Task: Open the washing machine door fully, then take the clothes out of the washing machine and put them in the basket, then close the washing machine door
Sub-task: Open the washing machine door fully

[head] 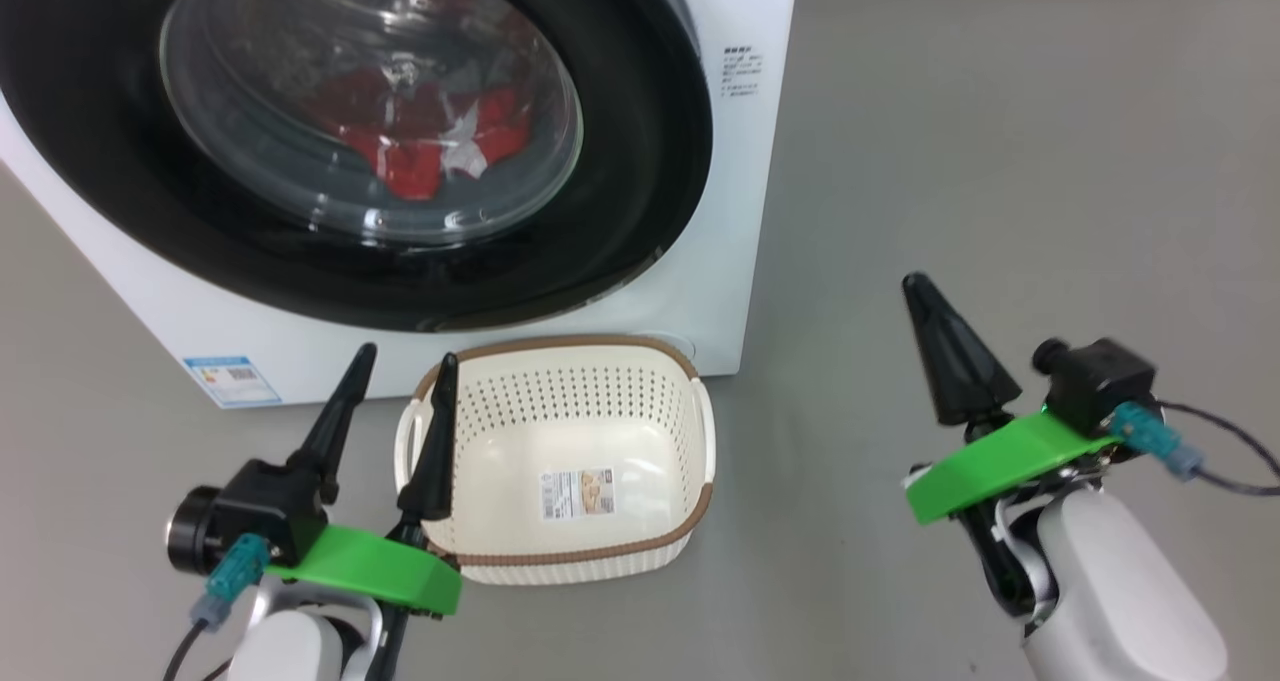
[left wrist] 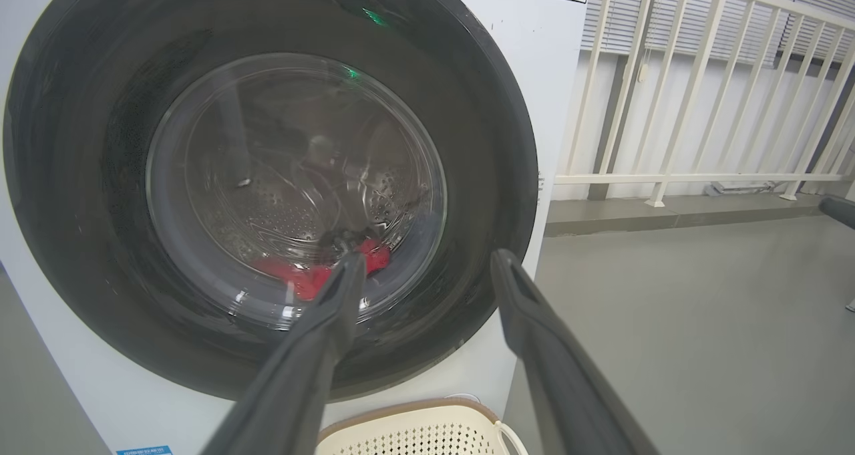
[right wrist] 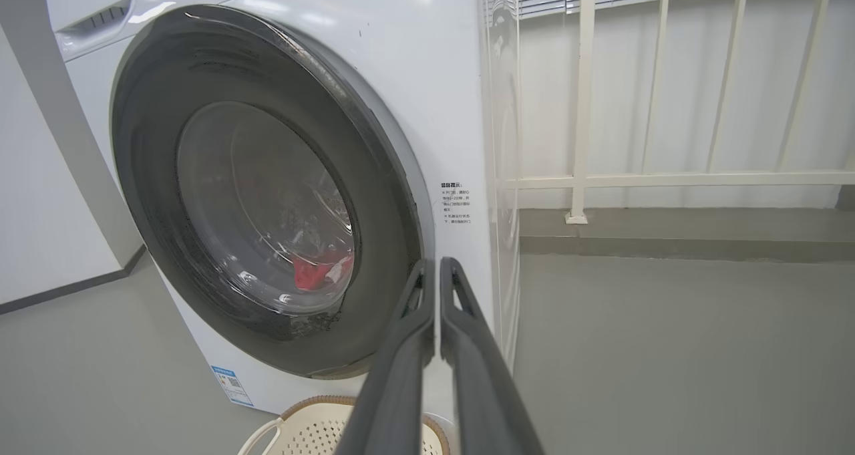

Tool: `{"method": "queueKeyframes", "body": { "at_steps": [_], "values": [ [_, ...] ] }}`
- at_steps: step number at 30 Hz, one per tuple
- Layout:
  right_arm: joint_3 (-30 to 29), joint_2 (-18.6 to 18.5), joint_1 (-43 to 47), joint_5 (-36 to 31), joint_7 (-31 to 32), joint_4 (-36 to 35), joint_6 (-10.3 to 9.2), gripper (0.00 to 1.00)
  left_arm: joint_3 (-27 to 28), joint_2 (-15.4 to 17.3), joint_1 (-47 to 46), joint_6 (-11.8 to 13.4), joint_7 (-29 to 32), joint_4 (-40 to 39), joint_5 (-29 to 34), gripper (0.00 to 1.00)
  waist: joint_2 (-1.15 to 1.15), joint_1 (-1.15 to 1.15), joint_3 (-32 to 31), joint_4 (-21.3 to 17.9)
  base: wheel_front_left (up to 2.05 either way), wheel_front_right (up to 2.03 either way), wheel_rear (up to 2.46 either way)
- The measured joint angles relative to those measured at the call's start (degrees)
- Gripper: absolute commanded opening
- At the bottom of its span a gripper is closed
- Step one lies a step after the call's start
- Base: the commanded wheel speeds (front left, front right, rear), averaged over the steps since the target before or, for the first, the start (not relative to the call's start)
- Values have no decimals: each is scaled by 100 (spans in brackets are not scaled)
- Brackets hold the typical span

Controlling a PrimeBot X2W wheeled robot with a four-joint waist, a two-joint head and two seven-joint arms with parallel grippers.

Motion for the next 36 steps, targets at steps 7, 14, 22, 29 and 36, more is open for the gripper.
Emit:
{"method": "queueKeyframes", "body": {
  "at_steps": [7,14,22,29,36],
  "values": [
    [-82,-11,-354,1095,-11,52,0,0,-92,14,-191,0,0,-224,-11,100,0,0,282,103,0,0,0],
    [38,-32,-903,2655,48,309,-1,0,-144,42,-234,0,-1,-409,-25,100,0,0,584,214,0,0,0],
    [185,-369,-1473,4626,788,250,-1,0,-280,45,-455,0,-25,-673,-60,100,0,0,994,388,0,0,0],
    [174,-639,-1846,5667,1298,221,-1,0,-349,43,-486,0,-25,-935,-122,100,0,0,1311,555,0,0,0],
    [-1,-793,-2424,6439,1729,310,-1,0,-360,33,-614,0,-26,-1124,-129,100,0,0,1669,687,0,0,0]
  ]
}}
